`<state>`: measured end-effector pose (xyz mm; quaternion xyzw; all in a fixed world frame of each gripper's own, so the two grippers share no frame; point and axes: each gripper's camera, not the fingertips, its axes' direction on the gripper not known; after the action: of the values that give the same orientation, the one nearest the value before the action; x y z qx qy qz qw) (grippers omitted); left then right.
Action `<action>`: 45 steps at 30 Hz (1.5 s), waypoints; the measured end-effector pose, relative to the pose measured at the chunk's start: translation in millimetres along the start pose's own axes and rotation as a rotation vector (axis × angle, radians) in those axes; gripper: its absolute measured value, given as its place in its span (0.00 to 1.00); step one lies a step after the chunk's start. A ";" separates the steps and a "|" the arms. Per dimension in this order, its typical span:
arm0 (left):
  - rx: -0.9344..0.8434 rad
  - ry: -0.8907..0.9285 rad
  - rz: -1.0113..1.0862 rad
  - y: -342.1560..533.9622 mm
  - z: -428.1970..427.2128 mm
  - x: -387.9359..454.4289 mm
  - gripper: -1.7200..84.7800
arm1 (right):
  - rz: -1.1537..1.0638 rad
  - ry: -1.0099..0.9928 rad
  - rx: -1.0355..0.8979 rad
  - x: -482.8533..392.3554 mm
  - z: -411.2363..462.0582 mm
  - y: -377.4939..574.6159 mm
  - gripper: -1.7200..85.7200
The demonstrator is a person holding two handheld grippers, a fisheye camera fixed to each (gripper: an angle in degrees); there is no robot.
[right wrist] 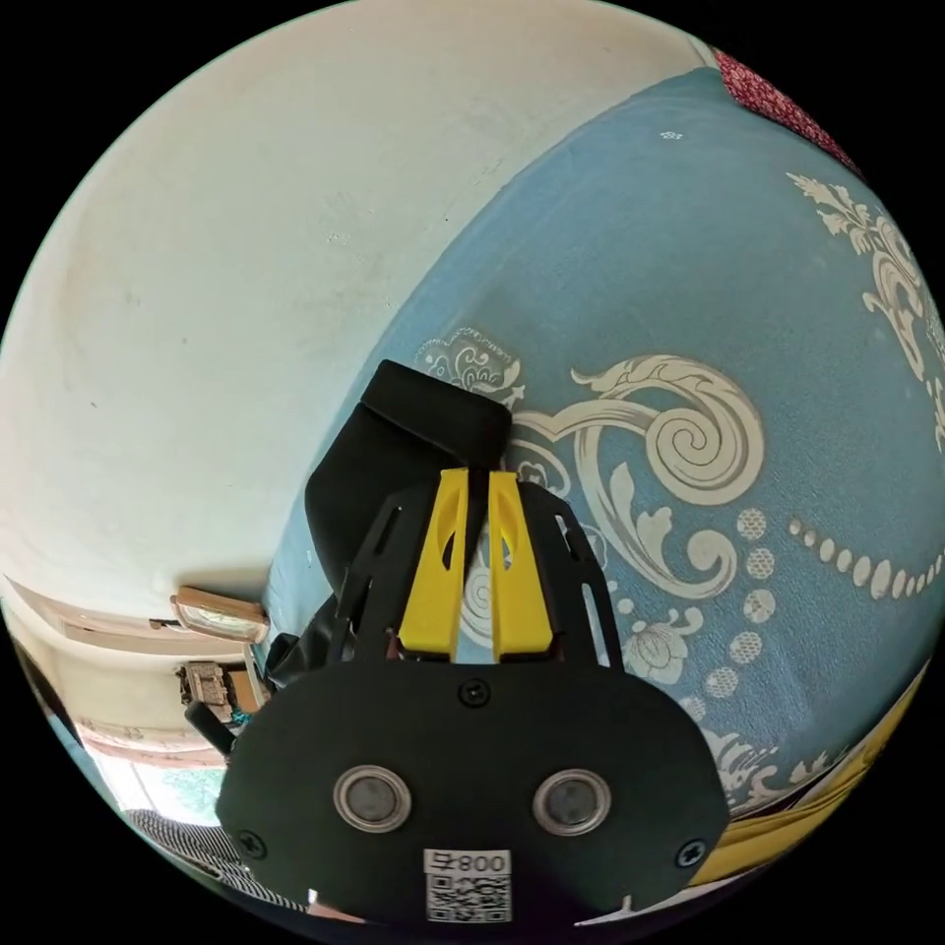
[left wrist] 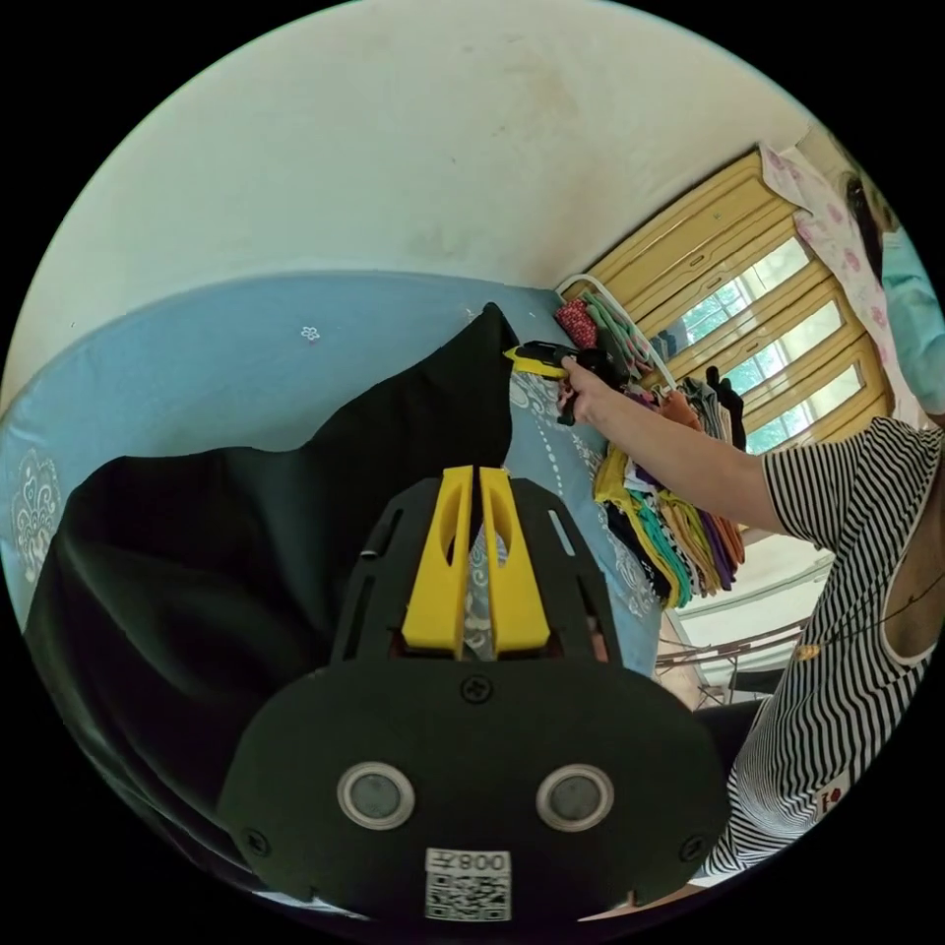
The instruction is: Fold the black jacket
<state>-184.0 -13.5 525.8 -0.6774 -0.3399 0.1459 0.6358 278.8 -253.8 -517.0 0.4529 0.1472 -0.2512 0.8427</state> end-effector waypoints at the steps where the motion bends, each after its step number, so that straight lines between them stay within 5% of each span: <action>1: -0.010 0.011 -0.001 -0.1 0.0 0.1 0.04 | -0.005 -0.033 0.024 -1.2 -8.7 2.7 0.06; 7: 0.038 0.123 -0.034 -9.0 -21.9 0.9 0.08 | -0.323 -0.250 0.159 -91.2 -84.2 69.8 0.05; 16: 0.219 0.387 -0.286 -0.4 -81.4 2.2 0.21 | -0.699 -0.293 -0.106 -255.5 -82.8 207.6 0.05; 28: 0.396 0.645 -0.664 146.6 -160.2 -42.4 0.13 | -0.997 -0.303 -0.352 -389.9 -81.3 291.9 0.05; 38: 0.430 0.499 -0.369 197.1 -322.5 -36.4 0.12 | -1.108 -0.599 -0.403 -527.3 -81.2 338.5 0.05; 45: 0.555 0.407 -0.374 263.5 -402.6 -54.6 0.15 | -1.160 -0.731 -0.474 -617.8 -40.6 375.7 0.05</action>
<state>102.3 -345.3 319.8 -0.4210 -0.2722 -0.0235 0.8649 -25.9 133.6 13.7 -0.0057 0.1232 -0.7545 0.6446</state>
